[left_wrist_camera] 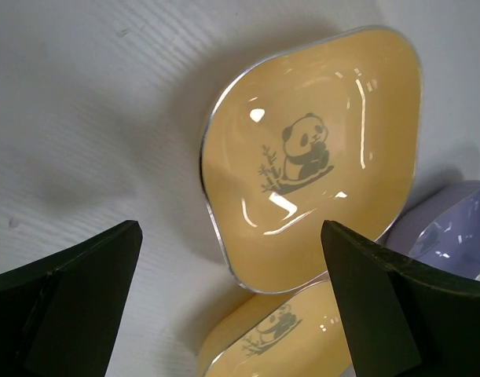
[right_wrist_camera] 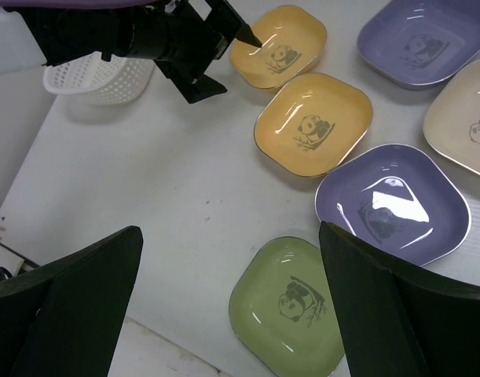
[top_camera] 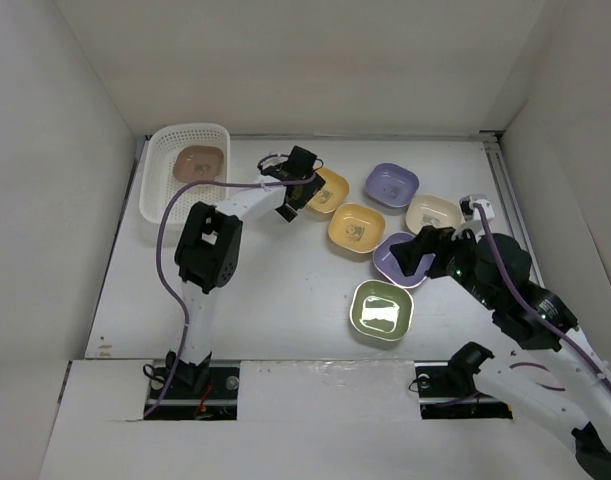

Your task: Place the plates into the plastic bin on the countertop

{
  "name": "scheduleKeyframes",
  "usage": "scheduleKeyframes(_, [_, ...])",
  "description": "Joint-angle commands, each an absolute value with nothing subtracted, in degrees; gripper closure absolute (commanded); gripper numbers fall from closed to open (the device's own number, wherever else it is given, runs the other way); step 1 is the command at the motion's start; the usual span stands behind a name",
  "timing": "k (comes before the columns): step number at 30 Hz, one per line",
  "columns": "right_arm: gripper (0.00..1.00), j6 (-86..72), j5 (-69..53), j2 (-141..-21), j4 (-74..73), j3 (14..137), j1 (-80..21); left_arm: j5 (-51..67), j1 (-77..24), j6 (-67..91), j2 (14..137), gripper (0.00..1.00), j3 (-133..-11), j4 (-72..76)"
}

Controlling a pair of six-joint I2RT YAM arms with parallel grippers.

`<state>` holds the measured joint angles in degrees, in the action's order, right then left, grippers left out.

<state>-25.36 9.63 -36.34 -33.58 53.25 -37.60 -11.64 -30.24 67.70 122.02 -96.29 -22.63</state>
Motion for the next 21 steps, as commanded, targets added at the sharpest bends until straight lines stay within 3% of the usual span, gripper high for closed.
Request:
scheduleKeyframes(1, [0.00, -25.23, 10.72, -35.77, -33.40, 54.32, -38.23, -13.88, -29.79, 70.74, 124.18, 0.04, -99.84, -25.22])
scheduleKeyframes(5, [0.00, -25.22, 10.72, -35.25, -33.40, 54.32, -38.23, -13.89, -29.79, 72.59, 127.52, 0.23, -102.13, -28.04])
scheduleKeyframes(6, [0.00, -25.22, 10.72, -35.24, -33.40, 54.32, -38.23, -13.89, -29.79, 72.60, 127.53, 0.33, -102.13, -28.04])
scheduleKeyframes(7, [0.00, -25.22, 10.72, -35.24, -33.40, 54.32, -38.23, -13.89, -29.79, 73.21, 128.23, 0.34, -102.13, -28.04])
scheduleKeyframes(9, [0.00, -24.70, 10.72, -34.72, -33.40, 54.32, -38.23, -13.89, -29.79, 73.21, 128.76, 0.56, -102.13, -28.04])
scheduleKeyframes(10, [0.00, -24.70, 10.72, -34.72, -33.40, 54.32, -38.23, -13.89, -29.79, 73.21, 129.28, 0.74, -102.13, -28.04])
scheduleKeyframes(13, [0.00, -24.70, 10.72, -34.72, -33.40, 54.32, -38.23, -13.89, -29.79, 73.74, 130.42, 1.00, -103.27, -29.27])
scheduleKeyframes(21, [0.00, -24.70, 10.20, -34.19, -33.40, 53.79, -38.23, -16.87, -25.85, 67.08, 124.64, 1.00, -108.79, -25.15])
